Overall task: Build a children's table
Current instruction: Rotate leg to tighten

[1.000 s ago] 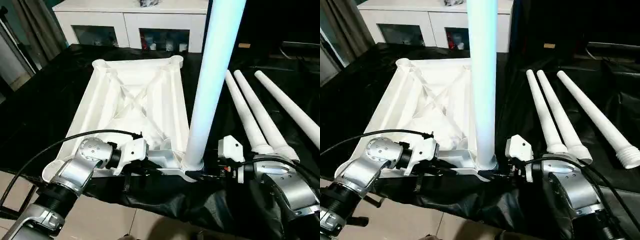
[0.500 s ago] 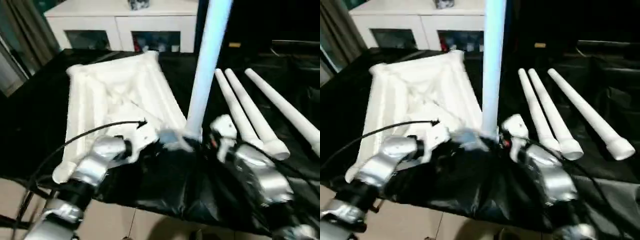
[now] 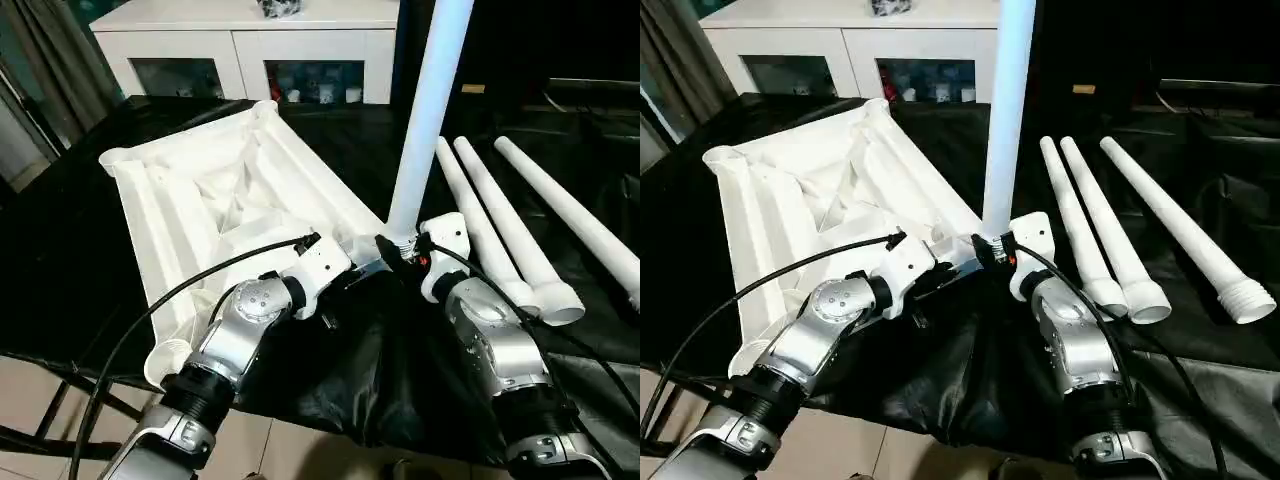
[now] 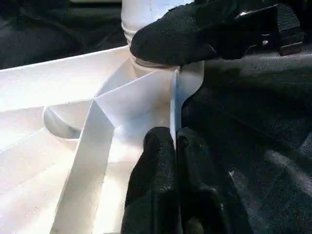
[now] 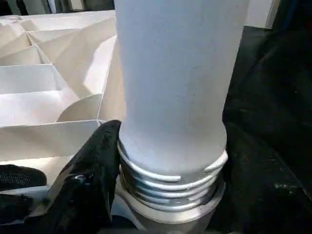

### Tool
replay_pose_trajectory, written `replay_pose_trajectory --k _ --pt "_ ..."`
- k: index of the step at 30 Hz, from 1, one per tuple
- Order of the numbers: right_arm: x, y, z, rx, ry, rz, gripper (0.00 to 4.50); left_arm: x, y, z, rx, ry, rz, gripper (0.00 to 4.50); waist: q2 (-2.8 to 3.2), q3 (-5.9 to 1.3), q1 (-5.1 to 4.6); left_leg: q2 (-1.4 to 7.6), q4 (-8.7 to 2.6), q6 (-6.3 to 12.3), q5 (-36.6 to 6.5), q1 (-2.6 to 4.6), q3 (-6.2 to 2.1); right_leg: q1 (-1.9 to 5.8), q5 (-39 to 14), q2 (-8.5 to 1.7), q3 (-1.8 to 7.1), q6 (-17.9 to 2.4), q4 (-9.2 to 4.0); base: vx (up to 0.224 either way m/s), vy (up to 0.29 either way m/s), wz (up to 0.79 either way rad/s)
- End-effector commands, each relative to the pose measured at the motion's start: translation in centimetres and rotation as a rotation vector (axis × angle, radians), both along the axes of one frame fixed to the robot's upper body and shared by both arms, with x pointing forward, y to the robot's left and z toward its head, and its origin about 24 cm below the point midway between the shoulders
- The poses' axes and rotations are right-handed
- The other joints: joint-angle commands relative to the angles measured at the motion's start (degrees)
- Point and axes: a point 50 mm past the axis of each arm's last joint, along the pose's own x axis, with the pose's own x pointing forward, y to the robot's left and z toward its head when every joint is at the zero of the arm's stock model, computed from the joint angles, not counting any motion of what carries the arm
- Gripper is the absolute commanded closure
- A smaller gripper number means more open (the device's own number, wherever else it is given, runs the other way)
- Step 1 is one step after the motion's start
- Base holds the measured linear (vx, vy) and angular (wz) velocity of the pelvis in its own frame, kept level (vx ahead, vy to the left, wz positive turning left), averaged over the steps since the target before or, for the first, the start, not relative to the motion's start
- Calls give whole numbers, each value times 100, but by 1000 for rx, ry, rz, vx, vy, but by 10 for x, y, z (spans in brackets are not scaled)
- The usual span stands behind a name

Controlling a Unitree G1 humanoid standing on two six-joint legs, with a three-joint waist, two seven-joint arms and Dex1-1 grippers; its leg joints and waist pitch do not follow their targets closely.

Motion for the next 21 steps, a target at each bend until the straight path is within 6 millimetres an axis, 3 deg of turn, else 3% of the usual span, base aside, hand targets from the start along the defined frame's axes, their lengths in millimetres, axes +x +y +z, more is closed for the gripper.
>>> replay_pose_trajectory --k 1,2,3,9,10,11,17,21 --pt "-8 36 -6 58 30 140 176 -1 -16 11 -51 -51 -54 450 -151 -329 3 87 -408 642 -502 -85 -23 416 -1584 -330 182 -1062 -481 0 0 0" --pt "-7 36 -5 69 26 140 176 -2 -15 10 -45 -45 -64 450 -155 -326 0 87 -408 648 -492 -88 -23 415 -1552 -330 183 -1069 -477 0 0 0" --pt "-6 34 -2 81 12 148 120 -4 -13 8 -39 -32 -83 450 -145 -330 -2 88 -406 658 -462 -91 -24 416 -1465 -332 184 -1097 -473 0 0 0" --pt "-7 31 4 63 -19 206 72 -7 -7 5 -32 -8 -132 450 -146 -331 -13 91 -410 683 -506 -98 -24 429 -1413 -342 183 -1159 -467 0 0 0" --pt "-8 27 7 36 -37 228 60 -9 -4 5 -25 1 -160 450 -178 -331 -18 92 -412 680 -531 -95 -18 424 -1459 -341 185 -1149 -477 0 0 0" --pt "-8 27 7 36 -37 228 54 -9 -4 5 -25 1 -160 450 -159 -333 -11 94 -408 678 -544 -86 -16 423 -1484 -340 187 -1147 -473 0 0 0" --pt "-24 -2 14 -49 -55 465 54 -16 23 10 12 23 -326 450 -167 -333 20 125 -414 768 -496 -82 -28 428 -1256 -349 192 -1229 -436 0 0 0" --pt "-32 -10 14 -98 -37 581 54 -21 31 12 12 45 -404 450 -158 -333 30 150 -406 843 -402 -73 -17 415 -984 -358 200 -1378 -407 0 0 0"
